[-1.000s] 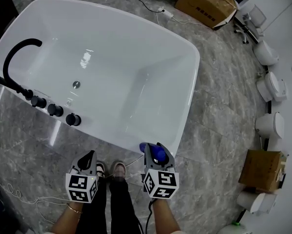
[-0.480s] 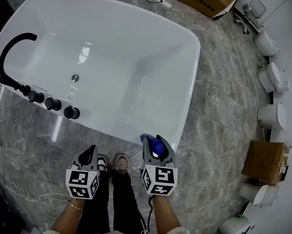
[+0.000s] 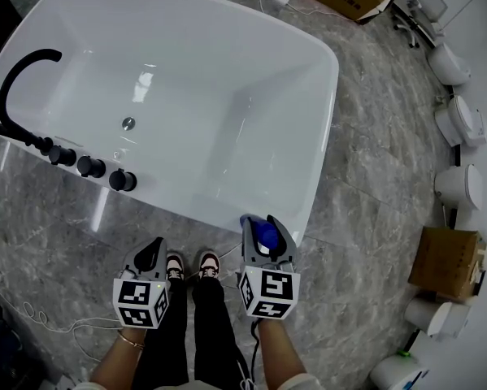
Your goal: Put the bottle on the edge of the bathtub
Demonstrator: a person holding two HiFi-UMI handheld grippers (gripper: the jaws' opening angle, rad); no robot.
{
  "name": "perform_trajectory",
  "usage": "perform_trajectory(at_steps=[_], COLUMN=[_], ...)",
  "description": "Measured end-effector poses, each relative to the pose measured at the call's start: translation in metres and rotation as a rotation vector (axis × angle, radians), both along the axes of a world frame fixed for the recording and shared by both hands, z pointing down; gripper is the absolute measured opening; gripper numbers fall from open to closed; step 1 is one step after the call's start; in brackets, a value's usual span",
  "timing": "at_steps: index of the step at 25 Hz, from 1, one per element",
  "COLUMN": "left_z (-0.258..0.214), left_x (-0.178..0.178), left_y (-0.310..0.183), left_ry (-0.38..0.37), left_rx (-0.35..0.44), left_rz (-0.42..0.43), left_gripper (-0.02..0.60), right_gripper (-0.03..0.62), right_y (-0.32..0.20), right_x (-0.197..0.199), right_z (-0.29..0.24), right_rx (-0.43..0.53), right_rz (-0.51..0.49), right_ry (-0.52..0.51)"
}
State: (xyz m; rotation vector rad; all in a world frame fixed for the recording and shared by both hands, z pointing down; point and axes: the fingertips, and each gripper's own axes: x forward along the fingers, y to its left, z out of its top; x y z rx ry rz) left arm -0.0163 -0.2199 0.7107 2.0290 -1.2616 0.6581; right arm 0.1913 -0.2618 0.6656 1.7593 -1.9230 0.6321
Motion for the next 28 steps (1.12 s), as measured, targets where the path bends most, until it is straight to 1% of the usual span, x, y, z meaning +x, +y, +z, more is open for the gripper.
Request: perform_trajectory(at_steps=[5, 10, 14, 20, 24, 28], left_z=[0.002, 0.003, 0.003, -0.004, -0.011, -0.021], left_x=[-0.001, -0.003, 0.000, 0.004, 0.008, 0.011], left_y=[-0.001, -0.003, -0.004, -0.010, -0.013, -0.016], left_ry=[0.004, 0.005, 0.011, 0.014, 0.017, 0.023], left_rx=[-0.004, -0.007, -0.014, -0.012, -0.012, -0.013], left_rz=[0.001, -0.003, 0.004, 0.018, 0.030, 0.037], left_gripper=[0.011, 0.011, 0.011, 0.011, 0.011, 0.011], right_gripper=[0.209, 0.213, 0.239, 0.253, 0.259, 0.262], right_y=[0.002, 0.004, 0.008, 0.015, 0.023, 0.028], right_x=[0.003, 0.002, 0.002, 0.007, 0.004, 0.001], right_z=[0.004, 0.008, 0.011, 0.010, 0.010, 0.004], right_rx=[-0.009, -0.027, -0.044, -0.061, -0.091, -0.097], right_rz=[0.009, 0.001, 0.004, 0.028, 0.019, 0.024], right_ry=[-0.008, -0.011, -0.019, -0.059, -0.071, -0.079])
